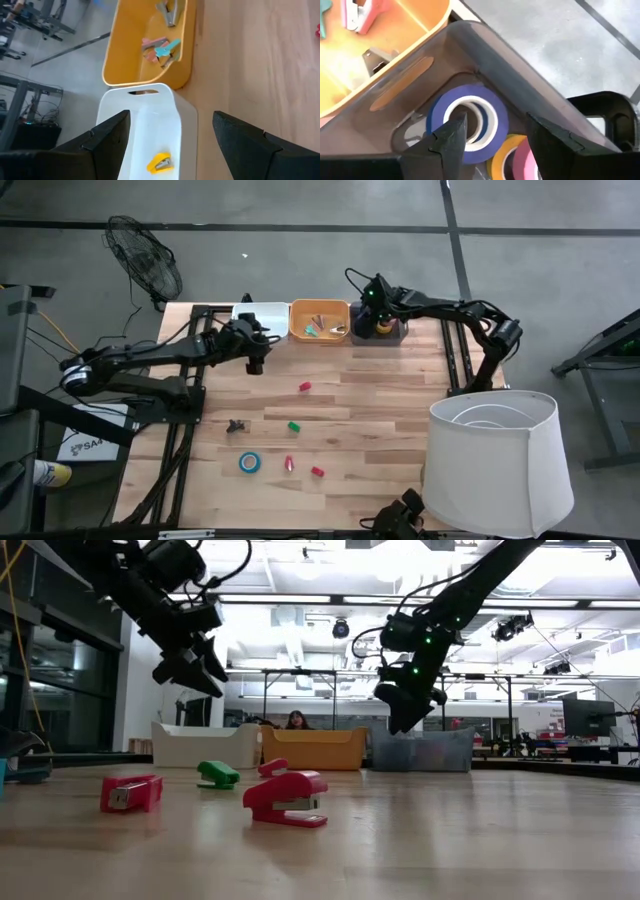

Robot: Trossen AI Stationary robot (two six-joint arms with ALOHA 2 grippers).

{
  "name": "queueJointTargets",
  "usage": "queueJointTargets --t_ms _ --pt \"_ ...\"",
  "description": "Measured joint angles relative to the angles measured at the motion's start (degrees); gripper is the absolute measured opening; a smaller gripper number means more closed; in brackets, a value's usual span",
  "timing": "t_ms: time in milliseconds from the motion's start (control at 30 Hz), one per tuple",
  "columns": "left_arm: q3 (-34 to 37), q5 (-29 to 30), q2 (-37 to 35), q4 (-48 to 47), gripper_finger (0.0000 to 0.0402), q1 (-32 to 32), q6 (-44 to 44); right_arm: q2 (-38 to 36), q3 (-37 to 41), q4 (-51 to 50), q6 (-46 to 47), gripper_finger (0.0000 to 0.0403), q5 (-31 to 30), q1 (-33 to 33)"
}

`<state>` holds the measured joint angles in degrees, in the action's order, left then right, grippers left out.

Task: Pick and place Stapler, Stapler remover, tape
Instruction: Put the light blue tape into the gray bin

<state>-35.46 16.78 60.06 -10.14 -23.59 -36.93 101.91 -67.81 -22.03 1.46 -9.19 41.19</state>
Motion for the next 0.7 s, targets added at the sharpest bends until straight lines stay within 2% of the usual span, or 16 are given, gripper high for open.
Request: queueJointTargets --t_ms 300,700 --pt "0.0 0.4 -3.0 -1.9 0.028 0.0 1.2 -0.2 0.0 0.7 1.1 0.0193 0.1 0.0" --pt "0.0 0.5 -3.6 -5.5 0.028 0.0 2.7 -5.4 0.0 -0.2 0.1 0.0193 -1.0 -3.2"
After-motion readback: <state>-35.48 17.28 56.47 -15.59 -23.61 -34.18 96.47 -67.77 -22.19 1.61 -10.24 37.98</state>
